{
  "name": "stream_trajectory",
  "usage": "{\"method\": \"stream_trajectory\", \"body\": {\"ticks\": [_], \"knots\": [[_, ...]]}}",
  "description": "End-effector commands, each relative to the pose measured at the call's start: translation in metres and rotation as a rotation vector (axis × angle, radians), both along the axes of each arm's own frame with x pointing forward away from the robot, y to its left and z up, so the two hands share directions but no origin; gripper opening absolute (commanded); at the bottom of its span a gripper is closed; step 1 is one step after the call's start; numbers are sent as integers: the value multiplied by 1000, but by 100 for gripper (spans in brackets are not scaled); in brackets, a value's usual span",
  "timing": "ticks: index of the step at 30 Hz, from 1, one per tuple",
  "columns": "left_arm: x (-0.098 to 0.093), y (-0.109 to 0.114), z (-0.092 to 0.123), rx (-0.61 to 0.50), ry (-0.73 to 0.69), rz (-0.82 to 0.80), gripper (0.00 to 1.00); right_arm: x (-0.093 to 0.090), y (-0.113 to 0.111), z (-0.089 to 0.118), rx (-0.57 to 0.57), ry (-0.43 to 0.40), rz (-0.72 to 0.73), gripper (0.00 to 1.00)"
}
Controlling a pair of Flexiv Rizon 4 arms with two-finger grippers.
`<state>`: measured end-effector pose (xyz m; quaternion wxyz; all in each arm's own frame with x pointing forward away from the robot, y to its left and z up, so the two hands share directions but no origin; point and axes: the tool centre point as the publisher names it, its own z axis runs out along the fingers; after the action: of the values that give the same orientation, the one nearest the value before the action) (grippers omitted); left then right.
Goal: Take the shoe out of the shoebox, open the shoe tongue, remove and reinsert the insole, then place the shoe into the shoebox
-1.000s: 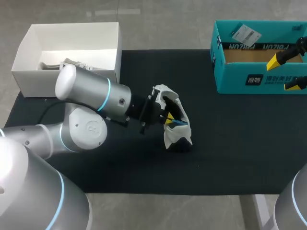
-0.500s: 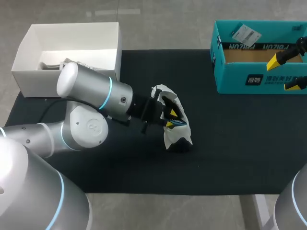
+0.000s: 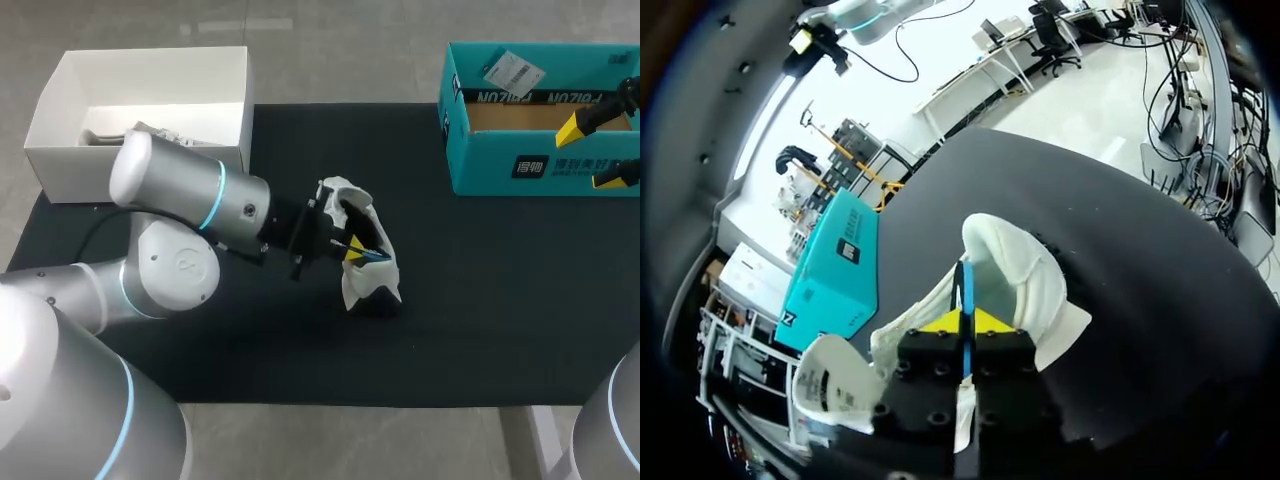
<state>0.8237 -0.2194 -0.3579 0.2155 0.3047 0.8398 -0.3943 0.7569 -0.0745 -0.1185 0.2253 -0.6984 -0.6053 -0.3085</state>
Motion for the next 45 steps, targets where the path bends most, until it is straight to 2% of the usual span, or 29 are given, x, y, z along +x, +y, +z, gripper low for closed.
{"method": "stream_trajectory", "body": {"ticks": [1, 7, 11, 12, 13, 14, 15, 16, 17, 18, 19, 20, 24, 26, 27, 28, 29, 37, 45], "knots": [[3, -6, -7, 9, 9, -13, 0, 0, 1, -1, -2, 1, -2, 100], [1, -9, -17, 38, 23, -24, 0, 0, 1, -1, -2, 1, -2, 100], [-1, -4, -12, 34, 31, -19, 0, 0, 1, -1, -2, 1, -2, 100], [-1, -3, -10, 28, 36, -22, 8, 0, 1, -1, -2, 1, -2, 100], [-2, -2, -7, 27, 39, -23, 28, 0, 1, -1, -2, 1, -2, 100], [-2, 0, -5, 23, 41, -23, 44, 0, 1, -1, -2, 1, -2, 100], [-2, 1, -3, 18, 43, -23, 65, 0, 1, -1, -2, 1, -2, 100], [-2, 2, 0, 10, 44, -23, 73, 0, 1, -1, -2, 1, -2, 100], [-3, 3, 2, 2, 38, -16, 73, 0, 1, -1, -2, 1, -2, 100], [-3, 4, 5, -7, 30, -10, 69, 0, 1, -1, -2, 1, -2, 100], [-3, 5, 8, -12, 28, -13, 50, 0, 1, -1, -2, 1, -2, 100], [-3, 5, 10, -15, 22, -13, 44, 0, 1, -1, -2, 1, -2, 100], [-4, 3, 12, -17, 16, -25, 42, 0, 1, -1, -2, 1, -2, 100], [-4, 2, 11, -14, 18, -31, 34, 0, 1, -1, -2, 1, -2, 100], [-3, 1, 11, -13, 20, -33, 28, 0, 1, -1, -2, 1, -2, 100], [-3, 1, 10, -13, 22, -35, 9, 0, 1, -1, -2, 1, -2, 100], [-3, 1, 10, -10, 25, -41, 0, 0, 1, -1, -2, 1, -2, 100], [-2, 0, 24, 144, 14, -268, 0, 0, 1, -1, -2, 1, -2, 100], [6, -6, 16, 349, 93, -542, 0, 0, 1, -1, -2, 1, -2, 100]]}}
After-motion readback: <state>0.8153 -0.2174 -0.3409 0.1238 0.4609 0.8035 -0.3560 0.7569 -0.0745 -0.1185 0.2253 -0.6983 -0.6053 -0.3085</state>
